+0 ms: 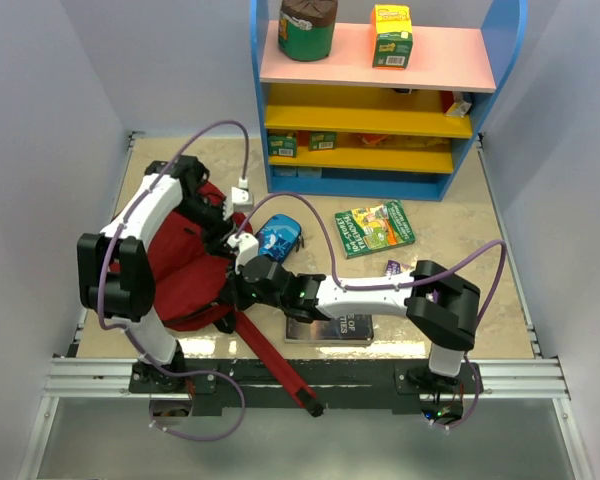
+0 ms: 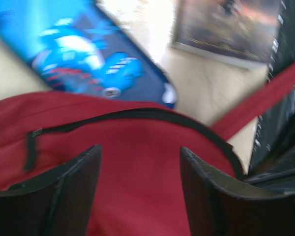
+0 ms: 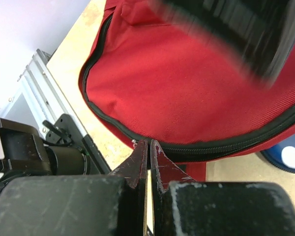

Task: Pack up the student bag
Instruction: Unzip the student bag at the center of the board.

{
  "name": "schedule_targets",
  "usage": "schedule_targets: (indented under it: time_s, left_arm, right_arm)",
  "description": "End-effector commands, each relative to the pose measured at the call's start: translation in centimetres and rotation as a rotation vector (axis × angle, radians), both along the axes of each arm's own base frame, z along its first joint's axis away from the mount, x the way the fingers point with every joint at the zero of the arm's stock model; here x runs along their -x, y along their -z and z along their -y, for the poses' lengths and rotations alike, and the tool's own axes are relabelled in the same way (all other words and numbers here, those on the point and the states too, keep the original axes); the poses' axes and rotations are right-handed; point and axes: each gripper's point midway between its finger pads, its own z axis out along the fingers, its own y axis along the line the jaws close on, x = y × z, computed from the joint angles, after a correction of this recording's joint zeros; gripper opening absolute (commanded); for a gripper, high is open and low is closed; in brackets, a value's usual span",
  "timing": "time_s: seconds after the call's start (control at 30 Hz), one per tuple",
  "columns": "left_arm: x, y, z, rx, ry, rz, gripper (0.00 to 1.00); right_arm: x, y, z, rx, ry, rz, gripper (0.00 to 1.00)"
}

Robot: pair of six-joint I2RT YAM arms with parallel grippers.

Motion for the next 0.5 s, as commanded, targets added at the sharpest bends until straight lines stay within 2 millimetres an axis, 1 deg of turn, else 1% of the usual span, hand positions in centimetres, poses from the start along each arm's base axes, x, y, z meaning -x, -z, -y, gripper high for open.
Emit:
schedule_targets:
  time_s: [0.0, 0.03, 0.1, 0.13, 0.2, 0.23, 0.3, 0.33, 0.4, 0.47]
  left_arm:
    - [3.7, -0.3, 0.9, -0.028, 0.224, 0.087, 0.71]
    - [3.8, -0.2, 1.0, -0.019, 0.253, 0.109, 0.72]
    - [3.4, -0.5, 1.1, 0.003, 0.352, 0.216, 0.73]
    - [3.0, -0.7, 1.2, 0.013, 0.406, 0.276, 0.74]
    - [2.2, -1.2, 1.4, 0.017, 0.453, 0.342, 0.79]
    - [2.0, -1.1, 1.4, 0.008, 0.504, 0.384, 0.80]
    - [1.9, -0.1, 1.2, -0.048, 0.585, 0.401, 0.81]
    - [2.0, 0.3, 1.1, -0.063, 0.626, 0.414, 0.81]
    - [2.3, 1.2, 1.5, -0.080, 0.675, 0.395, 0.81]
    - [2.0, 1.8, 2.0, -0.078, 0.693, 0.396, 0.81]
  right_arm:
    - [0.0, -2.9, 0.0, -0.075, 0.020, 0.021, 0.00]
    - [0.1, -2.7, 0.1, -0.070, 0.019, 0.021, 0.00]
    - [0.2, -3.0, 0.4, -0.076, 0.018, 0.022, 0.00]
    - [0.3, -2.7, 0.8, -0.070, 0.022, 0.018, 0.00]
    - [0.3, -3.1, 1.2, -0.077, 0.025, 0.016, 0.00]
    - [0.5, -2.6, 1.5, -0.067, 0.025, 0.014, 0.00]
    - [0.6, -3.0, 2.0, -0.077, 0.027, 0.017, 0.00]
    - [0.6, -2.7, 2.3, -0.071, 0.028, 0.016, 0.00]
    - [0.6, -2.7, 2.6, -0.073, 0.030, 0.016, 0.00]
    - [0.7, -2.5, 2.8, -0.077, 0.031, 0.010, 0.00]
